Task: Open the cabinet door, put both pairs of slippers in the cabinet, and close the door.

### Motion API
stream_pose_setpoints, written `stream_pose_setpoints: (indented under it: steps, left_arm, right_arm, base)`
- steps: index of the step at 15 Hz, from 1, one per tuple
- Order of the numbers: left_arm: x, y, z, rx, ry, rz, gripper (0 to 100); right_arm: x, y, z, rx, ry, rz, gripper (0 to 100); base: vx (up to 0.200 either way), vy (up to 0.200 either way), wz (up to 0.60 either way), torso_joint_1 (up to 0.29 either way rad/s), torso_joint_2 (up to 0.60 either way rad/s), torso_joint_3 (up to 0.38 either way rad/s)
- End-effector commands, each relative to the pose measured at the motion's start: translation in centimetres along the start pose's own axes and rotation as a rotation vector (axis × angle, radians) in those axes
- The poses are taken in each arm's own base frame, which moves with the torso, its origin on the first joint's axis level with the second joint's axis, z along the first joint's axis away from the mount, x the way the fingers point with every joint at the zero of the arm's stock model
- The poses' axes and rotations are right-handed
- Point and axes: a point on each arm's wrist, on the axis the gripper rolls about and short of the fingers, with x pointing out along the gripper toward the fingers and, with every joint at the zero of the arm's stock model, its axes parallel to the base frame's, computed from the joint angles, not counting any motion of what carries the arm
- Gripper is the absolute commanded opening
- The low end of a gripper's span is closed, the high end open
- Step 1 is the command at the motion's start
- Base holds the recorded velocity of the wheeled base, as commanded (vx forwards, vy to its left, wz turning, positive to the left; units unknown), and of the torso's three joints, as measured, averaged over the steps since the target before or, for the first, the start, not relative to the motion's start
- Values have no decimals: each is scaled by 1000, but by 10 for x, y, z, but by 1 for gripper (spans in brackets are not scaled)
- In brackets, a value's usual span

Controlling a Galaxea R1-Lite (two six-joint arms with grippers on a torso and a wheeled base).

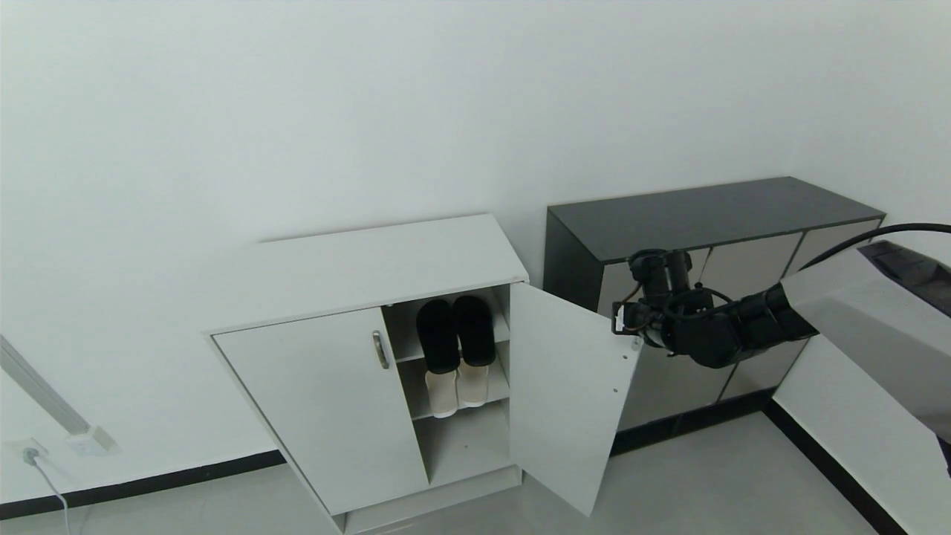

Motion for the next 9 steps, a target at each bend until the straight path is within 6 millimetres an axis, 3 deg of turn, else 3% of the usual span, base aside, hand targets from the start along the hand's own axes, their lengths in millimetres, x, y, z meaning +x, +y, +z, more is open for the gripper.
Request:
stream_pose_setpoints:
  steps: [1,9]
  left_arm:
    - [0,0,0,0,1,1,0]
    - [0,0,0,0,-1,2,0]
  right_arm:
    - [6,-1,-4,-3,8,-6,0]
    - [7,5,-9,-11,16,-1,0]
  base:
    - [0,0,0,0,0,0]
    - [0,0,0,0,0,0]
